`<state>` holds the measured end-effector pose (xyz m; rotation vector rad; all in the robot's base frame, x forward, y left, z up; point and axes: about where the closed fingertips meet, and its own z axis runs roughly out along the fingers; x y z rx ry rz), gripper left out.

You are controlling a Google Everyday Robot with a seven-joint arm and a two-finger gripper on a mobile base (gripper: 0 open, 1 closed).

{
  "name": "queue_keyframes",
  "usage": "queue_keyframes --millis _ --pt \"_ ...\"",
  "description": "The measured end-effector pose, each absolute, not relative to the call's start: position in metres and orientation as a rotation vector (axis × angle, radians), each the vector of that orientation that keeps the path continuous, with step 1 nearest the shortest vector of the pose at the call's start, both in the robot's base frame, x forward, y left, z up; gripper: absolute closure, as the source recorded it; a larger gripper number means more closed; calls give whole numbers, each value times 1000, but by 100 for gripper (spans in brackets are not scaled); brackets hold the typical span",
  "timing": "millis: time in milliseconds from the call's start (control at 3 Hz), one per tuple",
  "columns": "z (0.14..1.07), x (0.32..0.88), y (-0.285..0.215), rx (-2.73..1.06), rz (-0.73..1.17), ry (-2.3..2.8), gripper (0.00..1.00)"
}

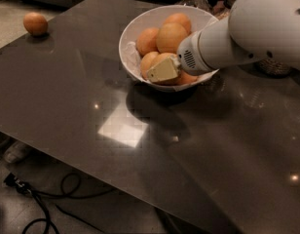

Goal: Pick orange from white bowl

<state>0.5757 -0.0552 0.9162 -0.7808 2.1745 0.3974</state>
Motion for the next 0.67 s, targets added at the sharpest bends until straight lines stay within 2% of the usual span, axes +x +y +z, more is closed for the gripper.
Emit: queue_keyframes --millis 667 --pt "917 578 -53 -781 407 2177 38"
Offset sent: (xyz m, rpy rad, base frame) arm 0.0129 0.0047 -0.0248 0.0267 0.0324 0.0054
